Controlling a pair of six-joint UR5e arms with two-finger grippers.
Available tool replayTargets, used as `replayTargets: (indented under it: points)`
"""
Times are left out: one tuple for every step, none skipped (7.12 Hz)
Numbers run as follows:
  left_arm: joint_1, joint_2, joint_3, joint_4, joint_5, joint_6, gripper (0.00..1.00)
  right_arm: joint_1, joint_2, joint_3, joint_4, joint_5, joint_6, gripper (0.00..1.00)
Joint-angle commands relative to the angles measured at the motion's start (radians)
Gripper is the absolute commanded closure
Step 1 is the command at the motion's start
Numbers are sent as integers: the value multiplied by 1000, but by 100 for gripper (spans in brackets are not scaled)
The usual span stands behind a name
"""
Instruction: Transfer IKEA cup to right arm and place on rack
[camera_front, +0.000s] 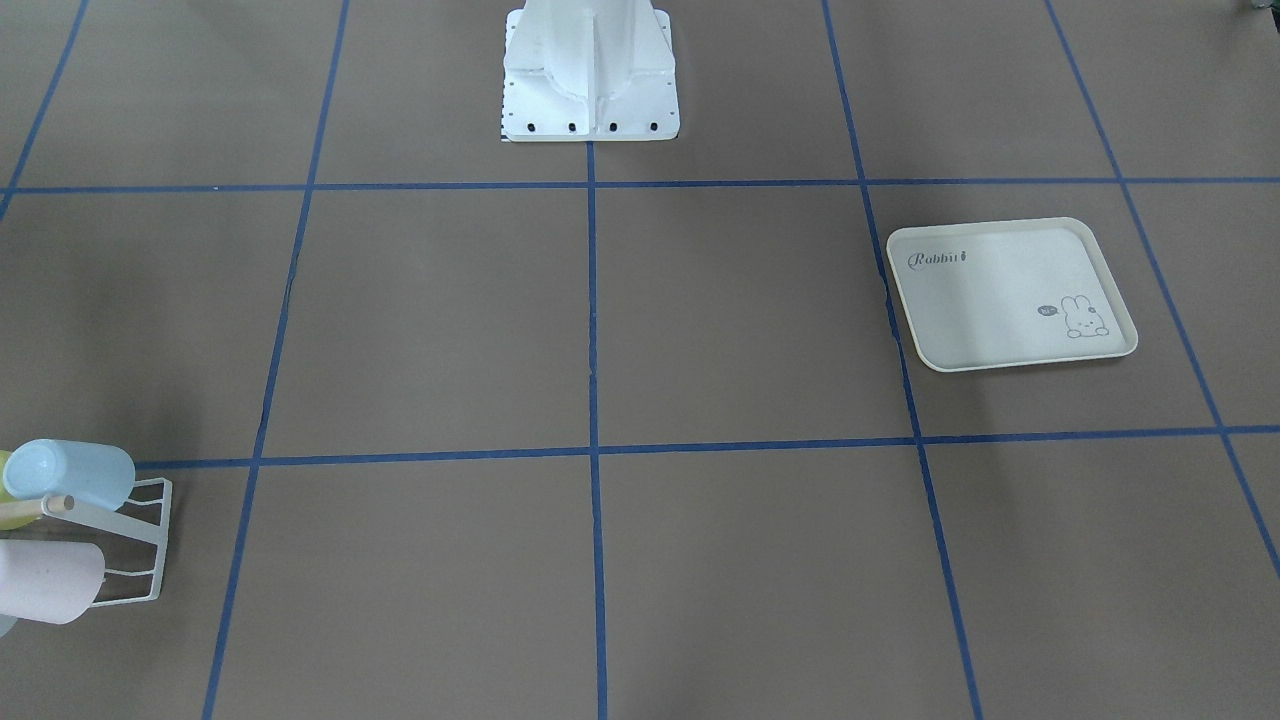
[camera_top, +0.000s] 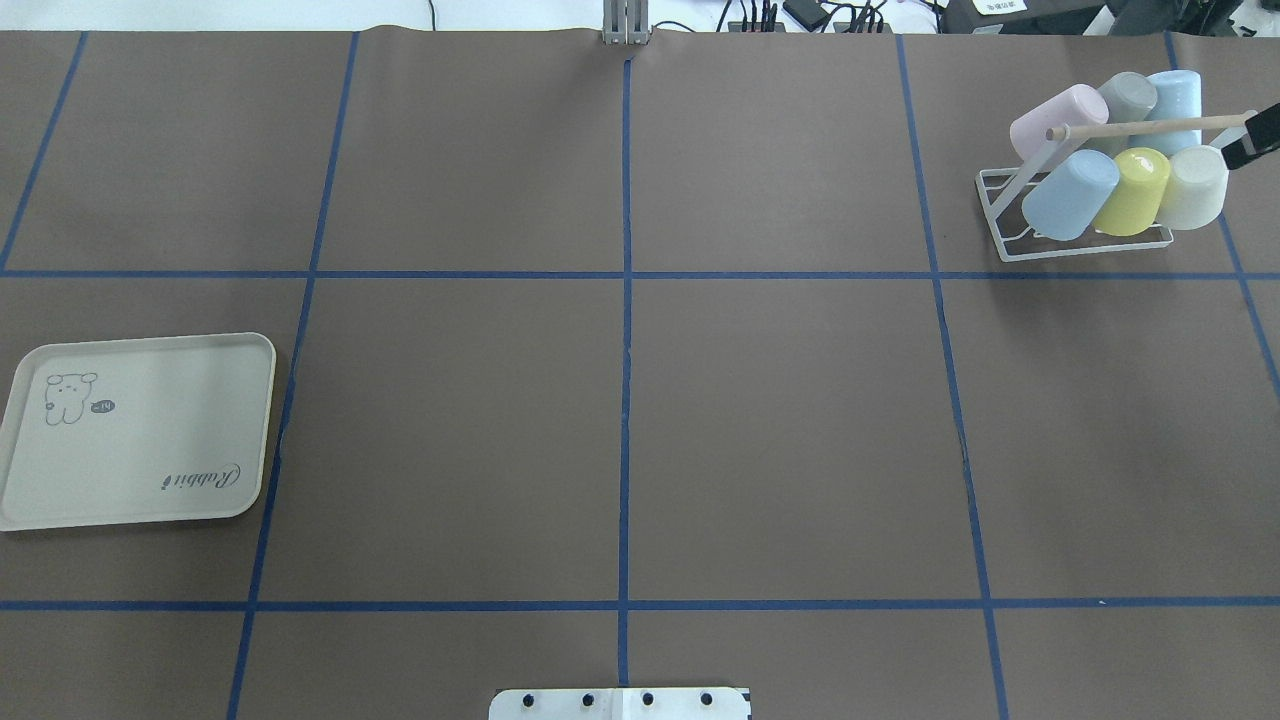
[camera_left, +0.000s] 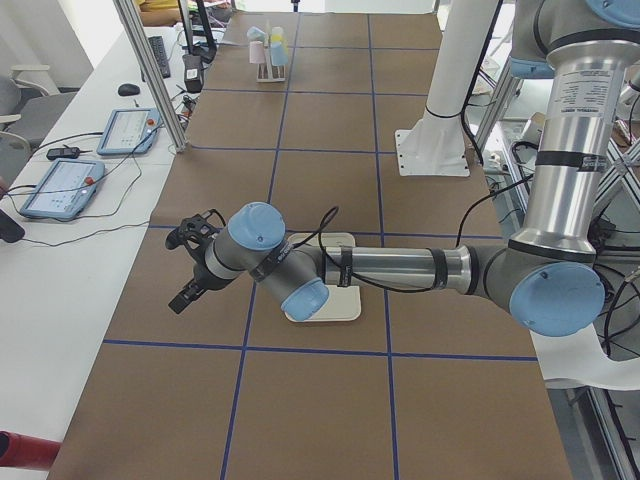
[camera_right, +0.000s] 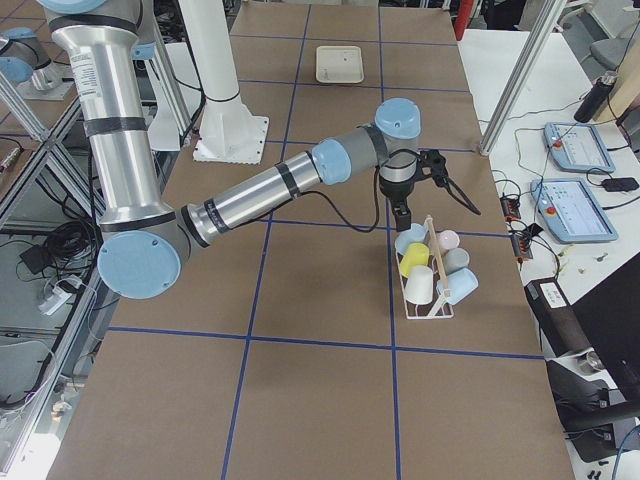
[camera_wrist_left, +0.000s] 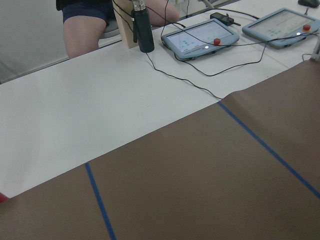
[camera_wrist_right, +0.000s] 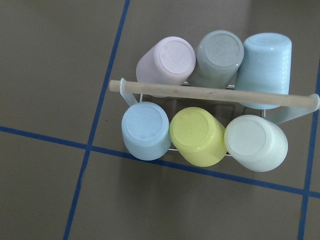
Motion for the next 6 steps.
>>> replayTargets:
  points:
    - [-1,15,-14,133,-10,63,0,-8,-75,-22,69,6,7,0]
    - [0,58,1,136,-56,66,0,21,-91,-34,98,0,-41,0]
    - [2,88,-15,106,-82,64,0,46,-91,-43,100,-3,-56,0]
    - [0,154,-40,10,-84,60,0,93,-90,-46,95,-3,-55,0]
    - [2,165,-31,-62,-84,54,0,168,-79,-78,97,8,-61,0]
    - [2,165,-26,-66,-83,50,0,184,-56,-91,91,2,-62,0]
